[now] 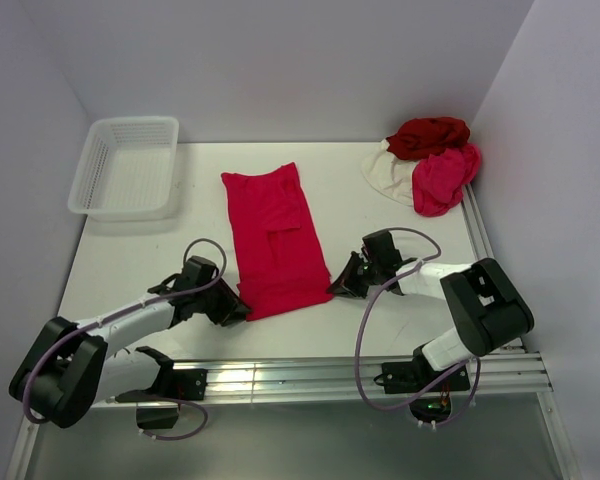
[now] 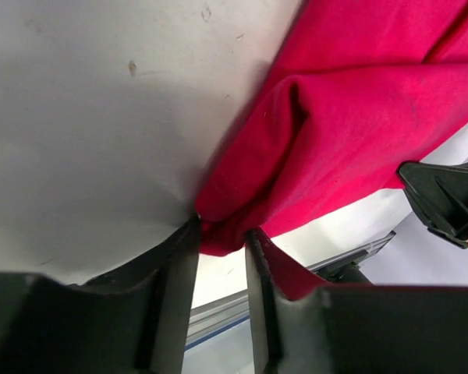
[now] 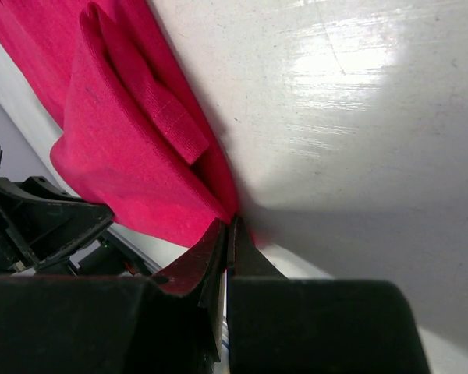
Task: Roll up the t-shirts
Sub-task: Roll the tshirt
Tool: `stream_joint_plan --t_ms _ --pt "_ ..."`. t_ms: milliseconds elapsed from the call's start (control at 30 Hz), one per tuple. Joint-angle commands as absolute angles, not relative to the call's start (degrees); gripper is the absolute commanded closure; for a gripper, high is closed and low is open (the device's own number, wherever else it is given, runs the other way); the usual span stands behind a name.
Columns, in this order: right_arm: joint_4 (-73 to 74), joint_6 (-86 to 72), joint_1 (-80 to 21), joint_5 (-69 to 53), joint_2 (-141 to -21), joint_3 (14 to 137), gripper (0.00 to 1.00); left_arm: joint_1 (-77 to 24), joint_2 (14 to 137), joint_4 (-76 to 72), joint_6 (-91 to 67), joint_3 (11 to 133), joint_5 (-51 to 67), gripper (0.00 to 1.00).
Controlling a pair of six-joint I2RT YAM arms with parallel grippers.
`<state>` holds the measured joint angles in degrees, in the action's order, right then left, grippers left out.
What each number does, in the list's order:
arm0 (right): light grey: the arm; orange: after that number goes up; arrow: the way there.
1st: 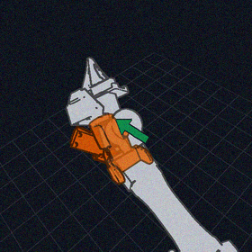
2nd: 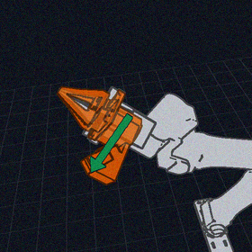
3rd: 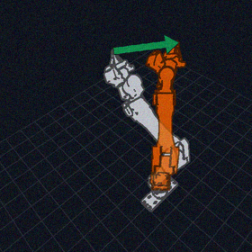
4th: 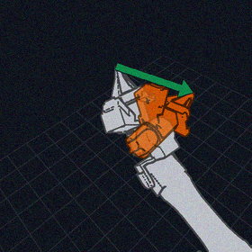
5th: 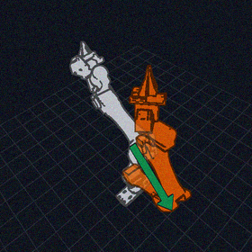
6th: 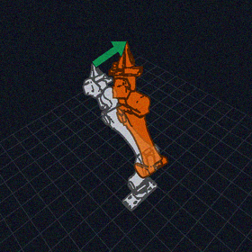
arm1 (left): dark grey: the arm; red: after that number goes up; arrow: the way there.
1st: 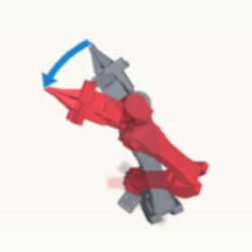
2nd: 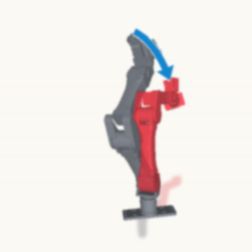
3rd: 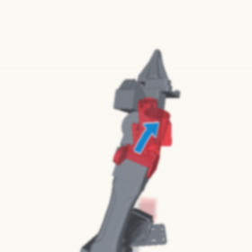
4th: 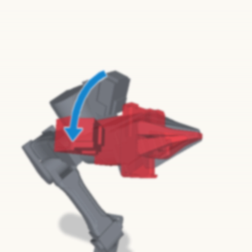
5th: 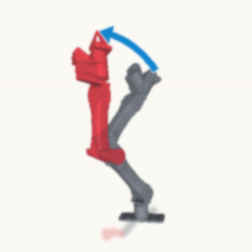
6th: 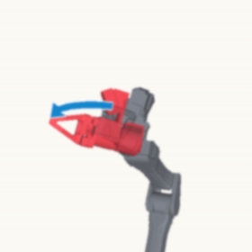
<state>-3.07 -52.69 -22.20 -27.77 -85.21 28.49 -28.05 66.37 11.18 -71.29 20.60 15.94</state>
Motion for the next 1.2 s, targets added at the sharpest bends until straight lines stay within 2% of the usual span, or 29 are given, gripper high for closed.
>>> stream_joint_plan --t_ms 0,100,167,233,400,633,867,1167 --pt "-1.06 -53.09 -22.32 -26.28 -82.79 27.95 1.0 -29.18 68.64 12.22 -70.84 20.65 12.13 0.66" --pt "0.69 -53.35 -22.32 -26.19 -82.27 28.47 1.0 -29.88 69.96 11.61 -70.93 20.65 11.69 0.72" --pt "1.58 -53.44 -22.32 -26.54 -81.74 28.48 1.0 -30.76 70.92 10.12 -70.75 19.95 12.3 0.82" --pt "2.46 -53.61 -22.32 -26.46 -81.39 28.56 1.0 -31.37 71.54 7.04 -70.75 19.17 13.7 1.0" --pt "6.23 -53.88 -22.32 -27.25 -79.19 28.39 1.0 -33.57 72.95 7.73 -70.14 20.04 13.71 1.0" --pt "17.04 -53.09 -22.32 -26.63 -74.36 29.79 1.0 -33.93 73.13 17.57 -68.91 25.39 15.9 1.0" --pt "28.38 -51.94 -22.24 -29.36 -77.96 34.62 1.0 -33.84 74.35 21.18 -69.34 29.09 21.79 1.0" --pt "34.09 -54.67 -20.92 -30.06 -76.2 38.14 1.0 -30.94 75.85 23.9 -69.79 33.83 28.04 1.0"
